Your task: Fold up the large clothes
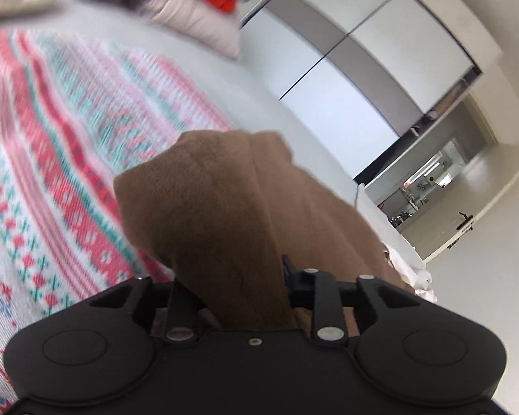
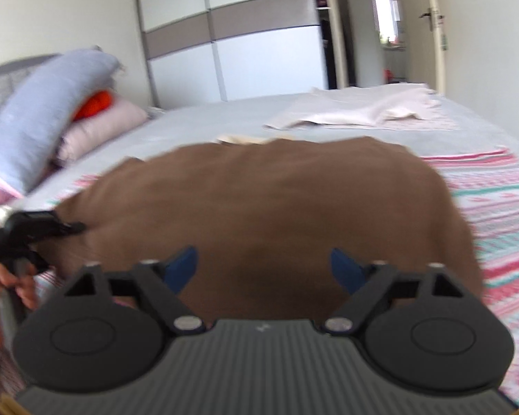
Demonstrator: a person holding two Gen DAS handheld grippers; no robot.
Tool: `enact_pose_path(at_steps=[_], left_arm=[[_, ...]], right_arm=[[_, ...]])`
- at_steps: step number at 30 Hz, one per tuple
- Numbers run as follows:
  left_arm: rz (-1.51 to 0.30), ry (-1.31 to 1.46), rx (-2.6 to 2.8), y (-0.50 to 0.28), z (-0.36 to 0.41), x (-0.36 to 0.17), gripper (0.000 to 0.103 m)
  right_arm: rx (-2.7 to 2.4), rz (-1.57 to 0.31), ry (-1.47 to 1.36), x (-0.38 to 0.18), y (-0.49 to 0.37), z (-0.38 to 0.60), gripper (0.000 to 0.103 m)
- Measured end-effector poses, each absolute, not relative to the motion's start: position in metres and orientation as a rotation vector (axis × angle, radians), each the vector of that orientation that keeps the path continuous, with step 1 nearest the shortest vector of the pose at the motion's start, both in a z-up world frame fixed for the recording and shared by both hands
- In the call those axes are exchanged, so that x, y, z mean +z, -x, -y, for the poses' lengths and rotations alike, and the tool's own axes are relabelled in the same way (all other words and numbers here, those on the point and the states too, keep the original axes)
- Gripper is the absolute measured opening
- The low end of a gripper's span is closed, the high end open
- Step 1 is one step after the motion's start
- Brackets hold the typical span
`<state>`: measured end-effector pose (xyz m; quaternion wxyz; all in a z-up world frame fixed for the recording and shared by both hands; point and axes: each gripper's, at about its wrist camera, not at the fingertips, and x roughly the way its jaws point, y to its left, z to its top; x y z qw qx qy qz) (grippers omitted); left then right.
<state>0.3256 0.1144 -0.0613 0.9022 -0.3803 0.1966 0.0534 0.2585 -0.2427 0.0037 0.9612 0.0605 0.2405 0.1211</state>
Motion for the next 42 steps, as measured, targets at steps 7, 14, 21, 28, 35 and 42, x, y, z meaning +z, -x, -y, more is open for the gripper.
enact_pose_path(at_steps=[7, 14, 21, 28, 35, 42], left_arm=[[-0.251, 0.640, 0.039, -0.321, -0.090, -0.016, 0.021], [-0.118, 0.461, -0.210, -0.315, -0.020, 0.036, 0.020], [-0.111, 0.268, -0.428, -0.321, 0.063, 0.054, 0.020], [-0.211, 0.060, -0.610, -0.317, 0.135, 0.020, 0.020], [-0.444, -0.169, -0.828, -0.325, 0.169, -0.045, 0.026], [-0.441, -0.097, -0.906, -0.301, 0.156, -0.015, 0.049]], right_arm=[[0.390, -0.550, -0.252, -0.012, -0.305, 0.214, 0.026], [0.456, -0.716, -0.322, -0.038, -0.333, 0.222, 0.022], [0.485, -0.643, -0.508, -0.017, -0.320, 0.286, 0.036], [0.271, -0.548, -0.596, -0.008, -0.301, 0.381, 0.043], [0.148, -0.506, -0.776, -0.021, -0.290, 0.453, 0.062], [0.221, -0.462, -0.906, -0.016, -0.282, 0.472, 0.071]])
